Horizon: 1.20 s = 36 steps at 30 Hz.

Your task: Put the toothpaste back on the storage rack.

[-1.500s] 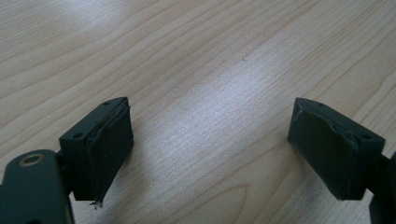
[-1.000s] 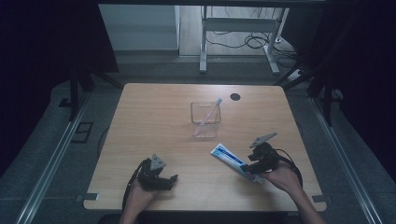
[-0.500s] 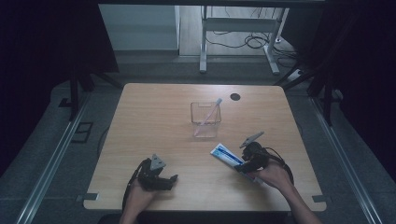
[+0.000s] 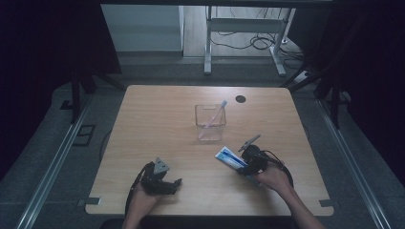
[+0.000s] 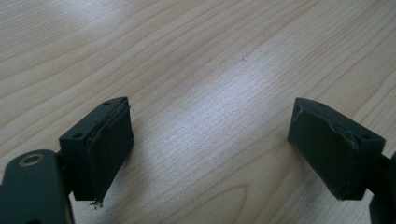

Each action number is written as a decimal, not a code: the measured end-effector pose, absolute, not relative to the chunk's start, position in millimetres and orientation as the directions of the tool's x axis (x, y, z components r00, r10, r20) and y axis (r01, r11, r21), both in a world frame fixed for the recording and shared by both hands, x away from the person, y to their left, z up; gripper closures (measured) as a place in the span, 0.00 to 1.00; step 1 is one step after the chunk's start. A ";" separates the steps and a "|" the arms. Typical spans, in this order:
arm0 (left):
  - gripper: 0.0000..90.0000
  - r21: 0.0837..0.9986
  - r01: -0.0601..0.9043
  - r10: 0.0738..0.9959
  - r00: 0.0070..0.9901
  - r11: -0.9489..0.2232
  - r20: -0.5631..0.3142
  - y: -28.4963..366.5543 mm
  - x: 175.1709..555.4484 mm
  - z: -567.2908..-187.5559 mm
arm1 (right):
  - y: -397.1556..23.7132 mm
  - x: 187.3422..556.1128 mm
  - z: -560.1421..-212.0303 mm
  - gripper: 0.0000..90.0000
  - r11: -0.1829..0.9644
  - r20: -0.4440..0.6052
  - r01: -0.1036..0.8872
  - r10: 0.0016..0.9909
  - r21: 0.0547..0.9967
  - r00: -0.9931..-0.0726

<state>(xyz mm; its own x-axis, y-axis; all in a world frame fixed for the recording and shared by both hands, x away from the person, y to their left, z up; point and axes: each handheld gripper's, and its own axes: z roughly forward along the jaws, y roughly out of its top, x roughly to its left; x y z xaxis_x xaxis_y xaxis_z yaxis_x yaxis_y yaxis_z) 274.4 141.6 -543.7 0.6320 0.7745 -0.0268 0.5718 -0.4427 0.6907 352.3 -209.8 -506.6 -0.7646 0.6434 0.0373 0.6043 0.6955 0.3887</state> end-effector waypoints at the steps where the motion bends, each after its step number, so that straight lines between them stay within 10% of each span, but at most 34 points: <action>1: 0.16 0.691 0.572 0.775 0.632 -0.442 -0.027 141.6 274.4 -543.7 | -210.1 352.4 -505.9 0.62 0.696 0.035 0.604 0.644 0.388 -0.764; 10: 0.16 0.692 0.572 0.775 0.632 -0.442 -0.027 141.5 274.4 -543.7 | -211.5 351.5 -498.5 0.79 0.682 0.042 0.616 0.657 0.394 -0.753; 36: 0.16 0.691 0.572 0.775 0.631 -0.441 -0.027 141.5 274.3 -543.7 | -224.4 347.1 -463.2 0.80 0.630 0.025 0.571 0.660 0.527 -0.751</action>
